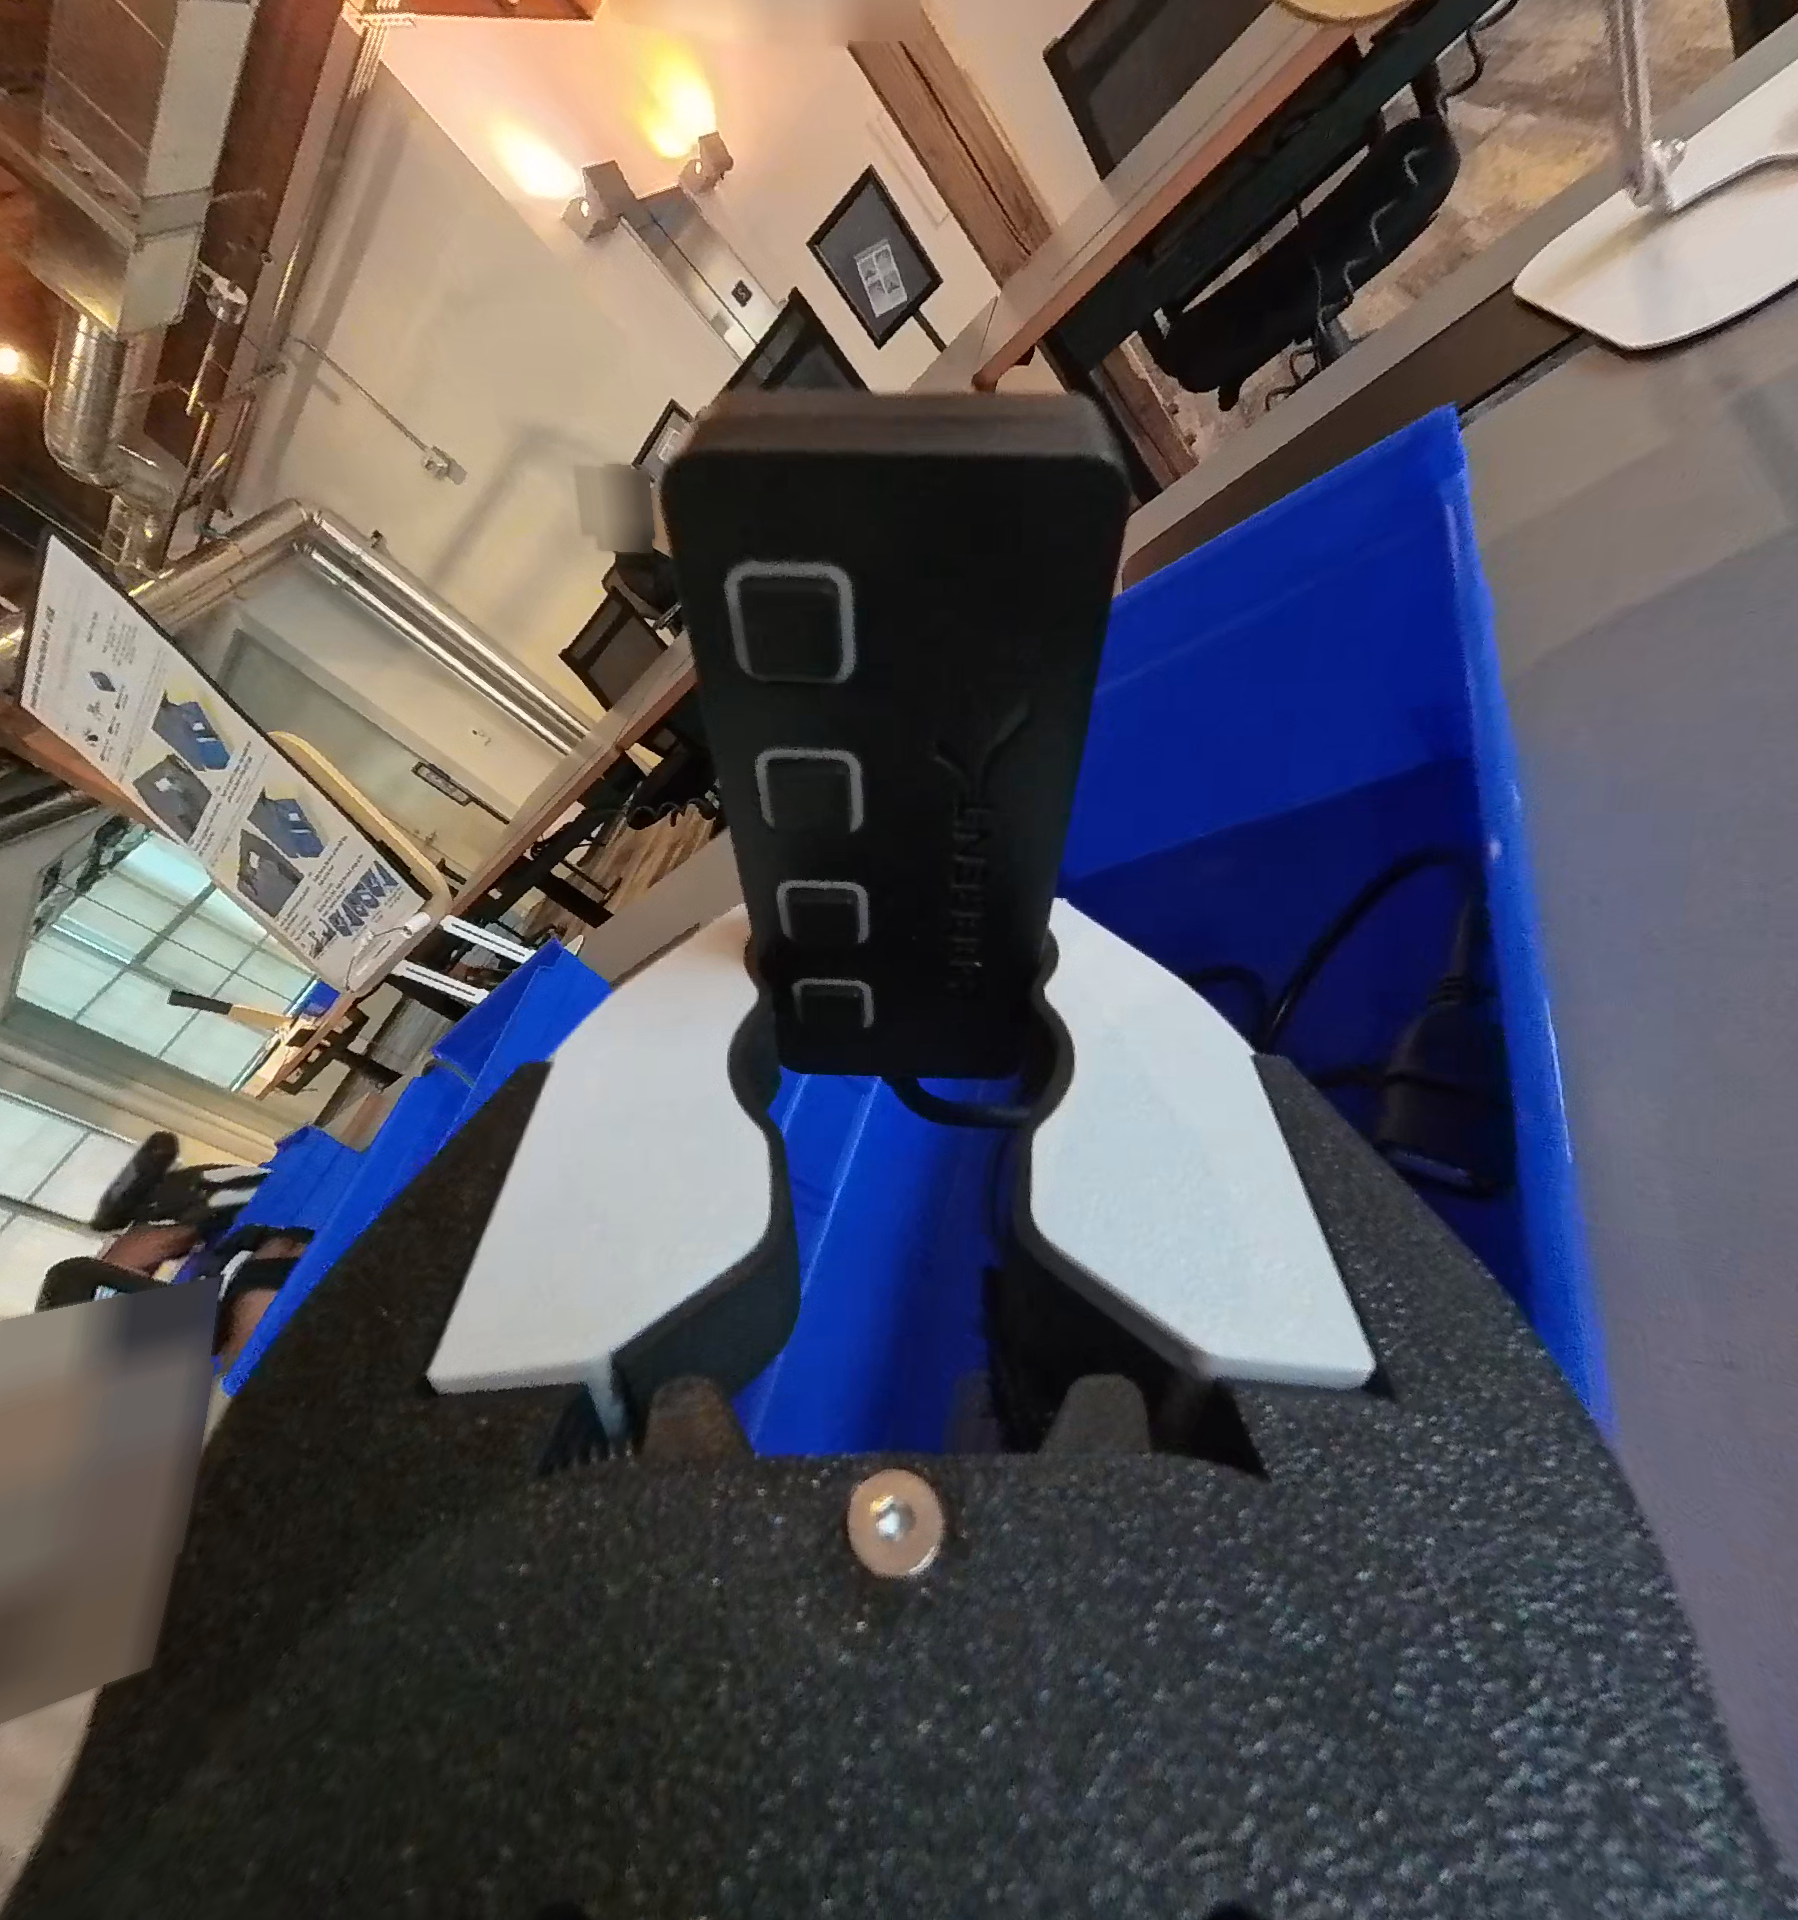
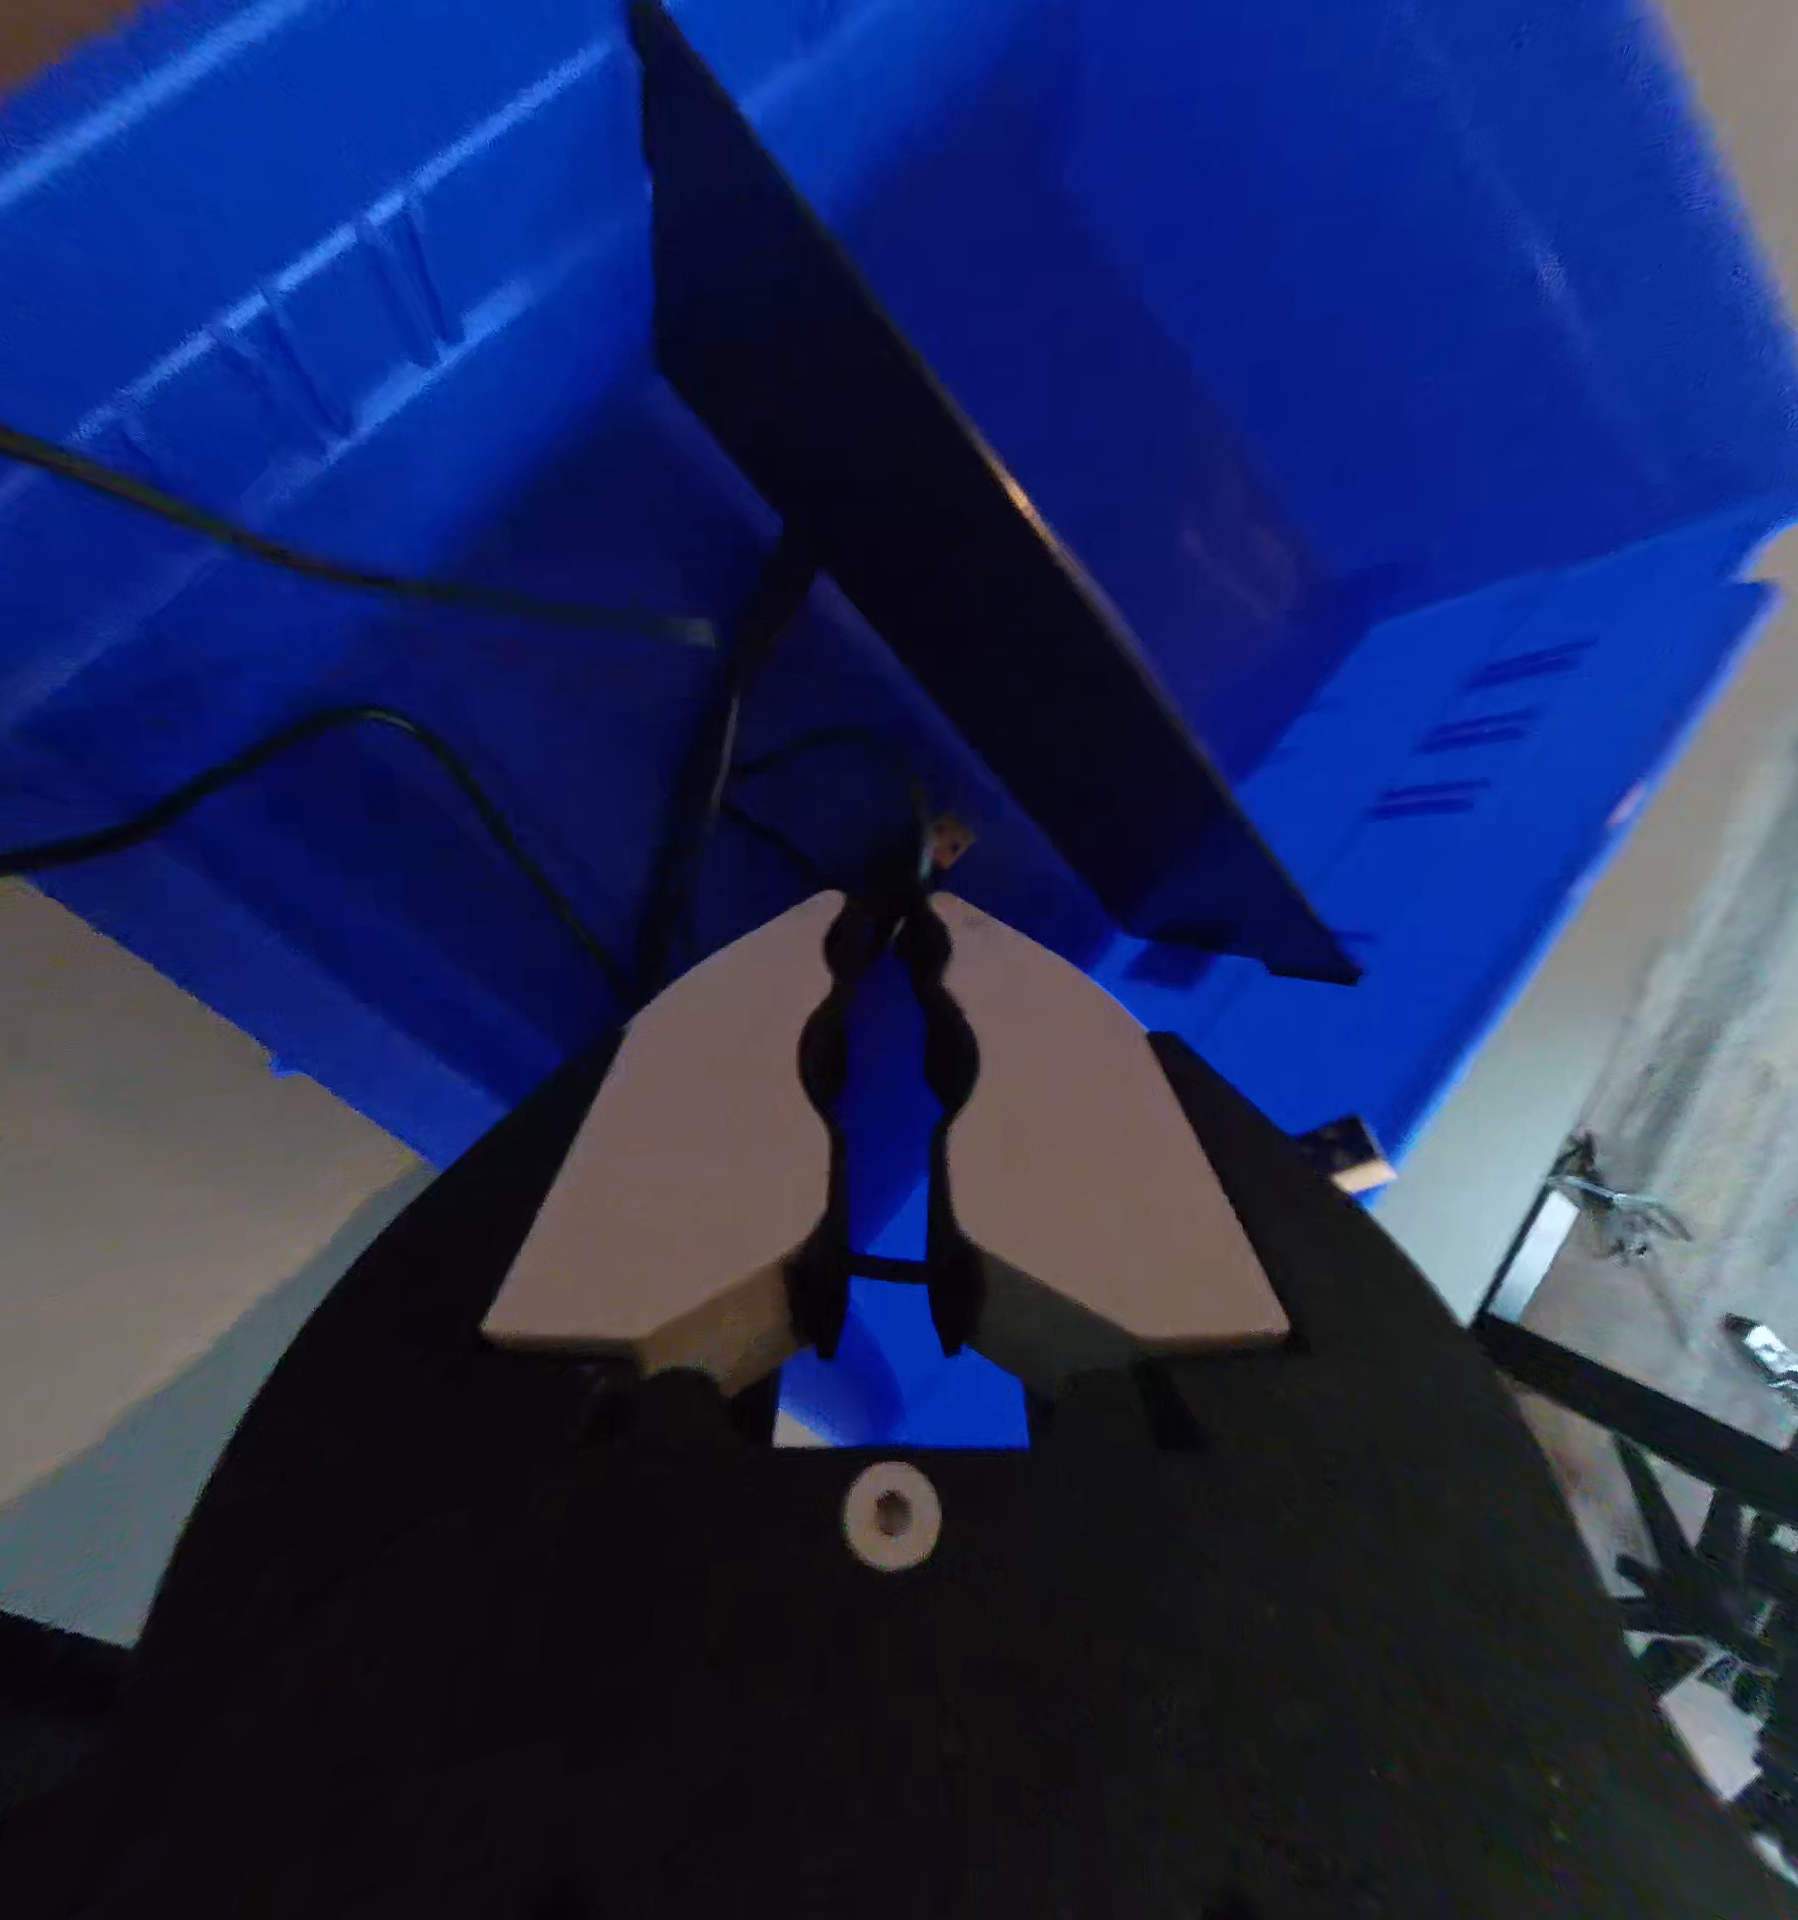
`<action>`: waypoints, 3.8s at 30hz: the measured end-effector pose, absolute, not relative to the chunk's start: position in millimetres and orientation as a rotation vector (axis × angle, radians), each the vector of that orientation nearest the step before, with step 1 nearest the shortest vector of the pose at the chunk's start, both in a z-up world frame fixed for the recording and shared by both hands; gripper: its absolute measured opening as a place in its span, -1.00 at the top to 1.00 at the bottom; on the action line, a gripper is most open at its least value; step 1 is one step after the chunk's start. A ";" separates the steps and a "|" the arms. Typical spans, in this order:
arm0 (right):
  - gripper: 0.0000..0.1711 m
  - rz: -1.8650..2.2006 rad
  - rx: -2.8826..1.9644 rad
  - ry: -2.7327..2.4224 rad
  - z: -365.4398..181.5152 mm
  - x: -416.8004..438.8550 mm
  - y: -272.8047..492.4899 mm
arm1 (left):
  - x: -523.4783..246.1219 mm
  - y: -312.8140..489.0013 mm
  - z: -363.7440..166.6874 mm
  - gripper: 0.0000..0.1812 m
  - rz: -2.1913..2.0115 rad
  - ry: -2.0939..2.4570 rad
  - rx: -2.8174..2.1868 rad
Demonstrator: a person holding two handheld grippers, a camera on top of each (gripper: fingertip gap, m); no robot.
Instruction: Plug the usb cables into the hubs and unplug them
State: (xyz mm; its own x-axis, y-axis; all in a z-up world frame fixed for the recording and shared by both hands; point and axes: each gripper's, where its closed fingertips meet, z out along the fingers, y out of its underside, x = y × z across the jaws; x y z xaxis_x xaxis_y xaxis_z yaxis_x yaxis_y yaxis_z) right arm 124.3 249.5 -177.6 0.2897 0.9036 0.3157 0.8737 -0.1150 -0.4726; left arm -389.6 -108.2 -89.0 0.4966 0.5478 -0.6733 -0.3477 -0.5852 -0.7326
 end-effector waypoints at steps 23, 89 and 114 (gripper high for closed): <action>0.10 -0.279 -1.185 -2.470 -179.3 34.9 101.0 | -389.0 -110.3 -85.5 0.51 1.215 -0.169 -1.815; 0.08 0.181 -1.673 -1.669 -118.0 113.2 192.1 | -388.5 -108.9 -88.1 0.51 1.161 -0.174 -1.826; -0.37 0.653 -1.509 -1.418 -82.9 18.0 87.7 | -382.1 -164.3 -92.6 0.48 0.664 -0.168 -2.071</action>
